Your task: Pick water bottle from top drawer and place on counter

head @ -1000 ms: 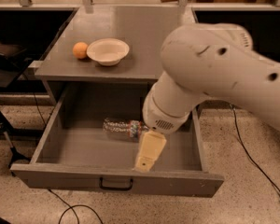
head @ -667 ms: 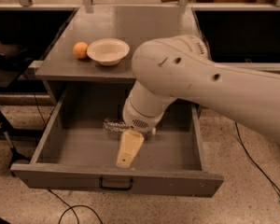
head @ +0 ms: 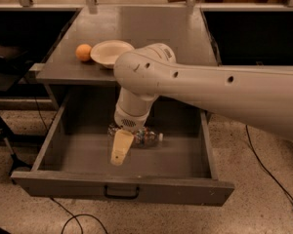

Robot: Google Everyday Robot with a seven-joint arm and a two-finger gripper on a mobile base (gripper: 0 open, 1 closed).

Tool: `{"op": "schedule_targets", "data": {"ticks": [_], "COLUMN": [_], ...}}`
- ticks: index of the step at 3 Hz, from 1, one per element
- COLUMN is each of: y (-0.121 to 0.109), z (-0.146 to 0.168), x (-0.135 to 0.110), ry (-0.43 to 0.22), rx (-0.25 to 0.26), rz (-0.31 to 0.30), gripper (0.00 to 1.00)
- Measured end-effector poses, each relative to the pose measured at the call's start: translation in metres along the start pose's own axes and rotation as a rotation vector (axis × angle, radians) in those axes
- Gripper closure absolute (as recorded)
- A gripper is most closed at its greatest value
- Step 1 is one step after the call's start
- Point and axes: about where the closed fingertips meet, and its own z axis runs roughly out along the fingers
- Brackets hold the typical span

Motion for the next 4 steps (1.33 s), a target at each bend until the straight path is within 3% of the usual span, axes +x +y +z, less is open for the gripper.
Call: {"op": "schedule_targets", "data": {"ticks": [1,3,4], "y": [-0.028,-0.082,-0.092], "z": [0.025,0.067,0.089], "x": [0.001,0.013,0.021], "ry": [0.016,-0.015,-0.048], "rx": [-0.015,-0.02,-0.042], "rz": [0.027,0.085,0.092], "gripper": [0.0,0.0,0.0]}}
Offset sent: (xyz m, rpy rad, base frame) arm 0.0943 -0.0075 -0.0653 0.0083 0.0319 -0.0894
